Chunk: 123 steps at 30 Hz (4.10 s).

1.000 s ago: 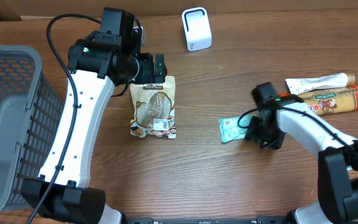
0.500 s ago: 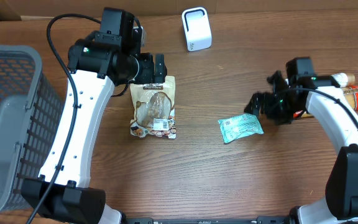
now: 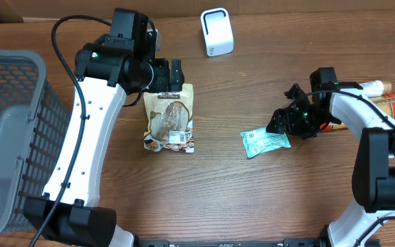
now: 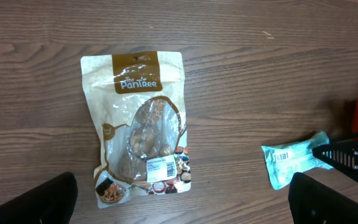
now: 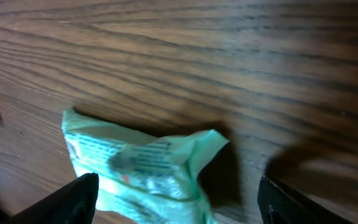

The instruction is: Scan the item barcode

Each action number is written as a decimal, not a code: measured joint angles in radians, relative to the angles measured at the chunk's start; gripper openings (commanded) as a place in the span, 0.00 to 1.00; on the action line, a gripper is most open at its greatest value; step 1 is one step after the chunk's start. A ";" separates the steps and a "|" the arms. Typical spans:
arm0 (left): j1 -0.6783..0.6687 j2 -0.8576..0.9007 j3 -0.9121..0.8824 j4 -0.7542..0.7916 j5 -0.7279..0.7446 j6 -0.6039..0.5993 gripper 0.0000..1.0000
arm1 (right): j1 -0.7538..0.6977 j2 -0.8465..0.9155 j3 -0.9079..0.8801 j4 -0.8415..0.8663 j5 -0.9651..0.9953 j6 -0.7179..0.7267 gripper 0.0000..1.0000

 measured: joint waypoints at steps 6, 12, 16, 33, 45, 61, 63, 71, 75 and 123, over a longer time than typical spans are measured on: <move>0.000 0.000 0.000 0.000 0.000 0.000 0.99 | -0.006 0.020 -0.004 0.011 -0.053 -0.009 0.78; 0.000 0.000 0.000 0.000 0.000 0.000 1.00 | -0.007 0.015 -0.066 0.074 -0.133 -0.017 0.58; 0.000 0.000 0.000 0.000 0.000 0.000 1.00 | -0.007 0.011 -0.128 0.120 -0.172 -0.008 0.26; 0.000 0.000 0.000 0.000 0.000 0.000 0.99 | -0.010 0.026 -0.116 -0.008 -0.346 0.001 0.04; 0.000 0.000 0.000 0.000 0.000 0.000 0.99 | 0.010 -0.358 0.097 -0.107 -0.369 0.071 0.04; 0.000 0.000 0.000 0.000 0.000 0.000 0.99 | 0.014 -0.769 0.134 -0.119 -0.336 0.275 0.04; 0.000 0.000 0.000 0.000 0.000 0.000 1.00 | 0.024 -0.768 0.150 -0.122 -0.336 0.293 0.04; 0.000 0.000 0.000 0.000 0.000 0.000 1.00 | 0.107 -0.736 0.227 -0.138 -0.340 0.346 0.04; 0.000 0.000 0.000 0.000 0.000 0.000 1.00 | 0.128 -0.707 0.240 -0.143 -0.344 0.356 0.04; 0.000 0.000 0.000 0.000 0.000 0.000 1.00 | 0.420 0.206 0.550 0.943 0.848 -0.642 0.04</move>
